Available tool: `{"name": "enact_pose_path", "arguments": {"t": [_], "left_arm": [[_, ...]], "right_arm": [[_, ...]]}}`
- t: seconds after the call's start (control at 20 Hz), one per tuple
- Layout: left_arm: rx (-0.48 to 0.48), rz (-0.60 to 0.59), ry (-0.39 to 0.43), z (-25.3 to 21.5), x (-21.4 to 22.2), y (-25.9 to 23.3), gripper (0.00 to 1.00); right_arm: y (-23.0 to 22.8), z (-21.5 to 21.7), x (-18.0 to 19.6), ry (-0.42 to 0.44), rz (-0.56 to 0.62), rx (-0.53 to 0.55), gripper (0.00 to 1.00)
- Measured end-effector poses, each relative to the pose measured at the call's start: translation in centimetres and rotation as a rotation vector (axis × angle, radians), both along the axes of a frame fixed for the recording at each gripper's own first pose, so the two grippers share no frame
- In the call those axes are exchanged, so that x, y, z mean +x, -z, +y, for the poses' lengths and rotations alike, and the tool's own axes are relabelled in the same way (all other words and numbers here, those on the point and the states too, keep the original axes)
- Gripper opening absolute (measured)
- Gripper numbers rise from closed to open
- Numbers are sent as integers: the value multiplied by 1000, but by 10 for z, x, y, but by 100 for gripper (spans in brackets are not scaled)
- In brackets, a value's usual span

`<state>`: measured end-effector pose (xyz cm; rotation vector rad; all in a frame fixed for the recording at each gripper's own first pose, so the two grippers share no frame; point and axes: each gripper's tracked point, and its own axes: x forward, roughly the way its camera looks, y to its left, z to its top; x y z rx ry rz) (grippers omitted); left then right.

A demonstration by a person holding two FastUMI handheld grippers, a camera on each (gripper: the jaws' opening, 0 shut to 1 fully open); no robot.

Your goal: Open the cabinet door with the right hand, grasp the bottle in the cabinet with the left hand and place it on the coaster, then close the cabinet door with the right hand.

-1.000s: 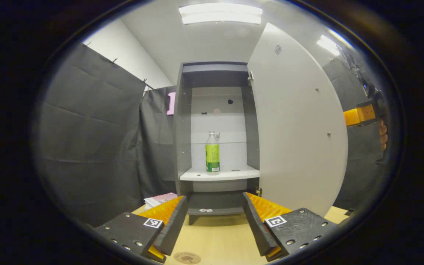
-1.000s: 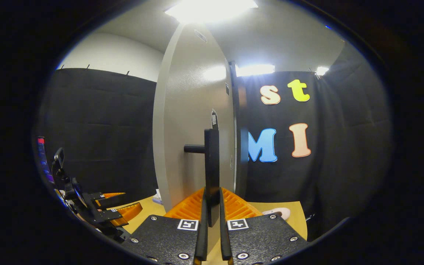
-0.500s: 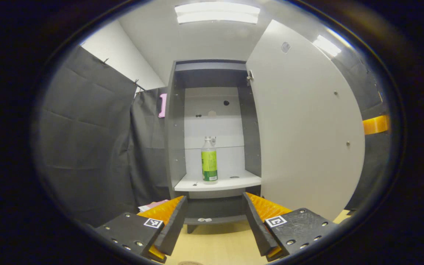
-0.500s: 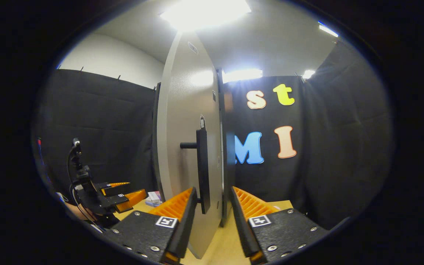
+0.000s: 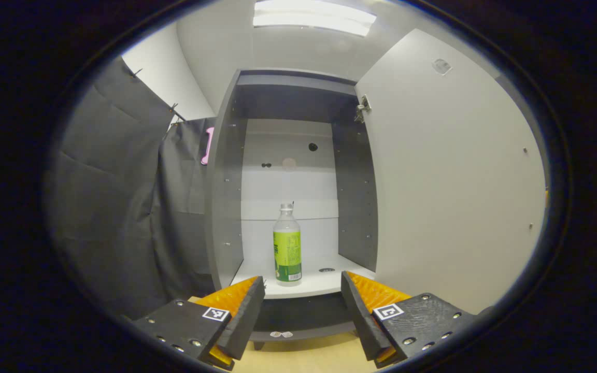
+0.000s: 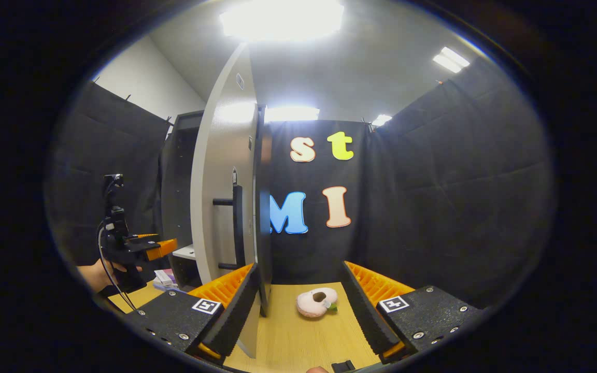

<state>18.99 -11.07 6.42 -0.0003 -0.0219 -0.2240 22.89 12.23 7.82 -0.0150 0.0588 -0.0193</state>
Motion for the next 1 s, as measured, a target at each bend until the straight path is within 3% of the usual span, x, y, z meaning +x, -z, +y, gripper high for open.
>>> {"name": "enact_pose_path", "arguments": {"t": [0.1, 0.15, 0.3, 0.45, 0.5, 0.55, 0.6, 1.0], "left_arm": [[-21, 6, 9, 2, 29, -1, 85], [-31, 9, 11, 3, 44, -1, 89], [-45, 14, 26, -1, 82, -2, 85], [-36, 28, 22, -1, 122, 5, 89], [-42, 39, 23, -2, 132, 9, 84], [-53, 50, 30, -3, 145, 16, 89], [-64, 62, 35, -5, 156, 21, 84], [-90, 121, 38, -18, 208, 45, 89]], "right_arm": [[2, -6, -3, 53, 12, 4, 93], [4, -9, -3, 78, 17, 3, 95], [7, -17, -9, 138, 33, -5, 95], [8, -21, -13, 180, 45, -6, 95], [10, -23, -15, 194, 51, -9, 95], [10, -25, -17, 207, 55, -12, 95], [11, -26, -19, 218, 60, -16, 95], [13, -29, -27, 271, 81, -11, 95]]}}
